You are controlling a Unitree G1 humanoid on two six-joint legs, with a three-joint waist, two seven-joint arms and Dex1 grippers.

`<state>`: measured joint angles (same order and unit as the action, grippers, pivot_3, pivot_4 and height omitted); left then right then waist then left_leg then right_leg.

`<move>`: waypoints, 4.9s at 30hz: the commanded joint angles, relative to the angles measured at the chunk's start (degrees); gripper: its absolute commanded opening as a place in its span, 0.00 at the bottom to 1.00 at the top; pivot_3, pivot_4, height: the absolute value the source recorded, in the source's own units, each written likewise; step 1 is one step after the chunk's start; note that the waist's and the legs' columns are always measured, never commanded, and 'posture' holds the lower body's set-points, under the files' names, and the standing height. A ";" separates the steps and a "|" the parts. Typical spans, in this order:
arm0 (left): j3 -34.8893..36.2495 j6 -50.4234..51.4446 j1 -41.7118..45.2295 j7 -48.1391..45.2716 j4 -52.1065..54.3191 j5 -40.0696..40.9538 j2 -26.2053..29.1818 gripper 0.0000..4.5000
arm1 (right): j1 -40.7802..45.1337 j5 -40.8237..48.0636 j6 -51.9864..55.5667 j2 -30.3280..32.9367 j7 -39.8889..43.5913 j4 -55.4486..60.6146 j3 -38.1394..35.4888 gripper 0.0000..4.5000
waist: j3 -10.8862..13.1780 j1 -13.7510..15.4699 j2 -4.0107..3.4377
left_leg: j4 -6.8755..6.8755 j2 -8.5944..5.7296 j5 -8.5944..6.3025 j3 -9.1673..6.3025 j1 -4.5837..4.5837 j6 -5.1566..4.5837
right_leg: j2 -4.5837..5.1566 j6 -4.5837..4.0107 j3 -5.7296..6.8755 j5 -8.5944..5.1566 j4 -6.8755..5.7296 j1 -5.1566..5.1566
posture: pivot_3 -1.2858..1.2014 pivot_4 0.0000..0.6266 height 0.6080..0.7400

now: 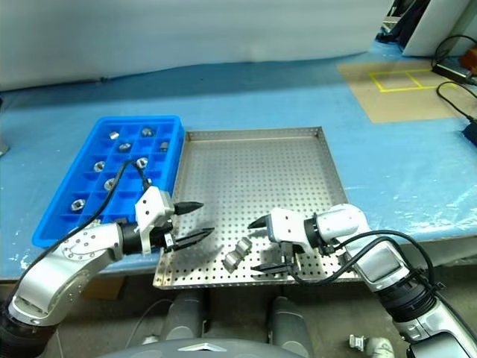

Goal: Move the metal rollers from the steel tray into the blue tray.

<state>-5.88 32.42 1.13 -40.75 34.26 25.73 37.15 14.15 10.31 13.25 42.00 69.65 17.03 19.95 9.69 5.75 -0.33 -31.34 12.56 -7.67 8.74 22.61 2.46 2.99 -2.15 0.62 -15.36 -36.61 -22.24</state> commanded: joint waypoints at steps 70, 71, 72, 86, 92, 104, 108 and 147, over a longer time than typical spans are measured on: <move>0.70 2.74 1.99 1.86 1.88 -1.77 -3.18 0.74 | 13.94 -6.92 -11.04 -11.27 0.37 -25.56 3.58 0.57 | -0.14 -0.17 0.11 | -0.35 0.18 0.00 -0.08 0.52 -0.02 | -0.12 -0.16 0.15 0.08 -0.15 -0.34 | 0.55 0.24 1.00; 0.46 3.04 2.15 2.14 2.08 -1.74 -3.34 0.74 | 14.47 -7.47 -11.60 -11.64 -1.47 -26.95 2.52 0.57 | -0.14 -0.18 0.10 | -0.36 0.19 0.00 -0.08 0.52 -0.02 | -0.12 -0.16 0.15 0.08 -0.16 -0.34 | 0.55 0.24 1.00; 0.25 3.35 2.28 2.39 2.28 -1.66 -3.49 0.74 | 14.75 -7.41 -11.10 -12.02 -2.75 -27.68 1.51 0.57 | -0.14 -0.20 0.10 | -0.37 0.18 0.00 -0.08 0.53 -0.01 | -0.12 -0.16 0.14 0.08 -0.16 -0.34 | 0.55 0.24 1.00; -0.48 6.63 0.45 3.94 5.03 0.53 -4.02 0.74 | 4.68 6.78 17.18 3.03 6.86 7.06 0.05 0.82 | -0.12 -0.13 0.07 | -0.28 0.18 -0.07 -0.06 0.47 -0.11 | -0.12 -0.10 0.15 0.05 0.01 -0.25 | 0.53 0.24 1.00; -0.57 6.59 0.68 3.96 4.74 0.54 -3.90 0.74 | 2.87 1.27 12.93 -1.41 0.49 5.37 5.22 0.99 | -0.13 -0.20 0.09 | -0.20 0.15 -0.05 -0.02 0.15 -0.06 | -0.12 0.16 0.03 -0.10 -0.01 -0.10 | 0.54 0.24 1.00; -0.43 6.05 -0.27 3.51 4.25 0.37 -3.27 0.74 | 2.07 -5.60 -3.64 -7.13 -3.45 -12.83 8.81 0.99 | -0.21 -0.42 0.29 | -0.02 0.08 -0.06 0.01 -0.40 -0.07 | -0.01 0.34 0.01 -0.20 -0.01 0.22 | 0.54 0.24 1.00; -0.67 6.26 0.10 3.57 4.20 0.40 -3.36 0.74 | 2.31 -3.43 3.43 -10.28 -5.76 -8.64 8.17 0.99 | -0.24 -0.44 0.60 | 0.18 0.07 -0.06 -0.01 -0.90 -0.07 | 0.01 0.38 -0.03 -0.23 0.01 0.49 | 0.53 0.24 1.00; -2.88 1.57 5.84 1.10 -4.46 -1.87 -5.97 0.74 | 7.84 8.61 8.91 -1.65 3.38 -15.99 -3.76 0.99 | -0.51 -0.35 1.11 | 0.24 -1.69 -0.66 -0.04 -0.50 -1.45 | 1.54 1.21 -0.92 0.50 2.05 0.98 | 0.51 0.24 1.00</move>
<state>-9.28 34.67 6.06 -39.27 29.25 23.44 31.47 20.08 15.19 16.46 40.10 73.07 -3.36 18.81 9.19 5.40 0.78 -31.18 10.90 -8.17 8.72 22.23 0.75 4.52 -0.80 -0.29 -14.32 -34.70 -21.43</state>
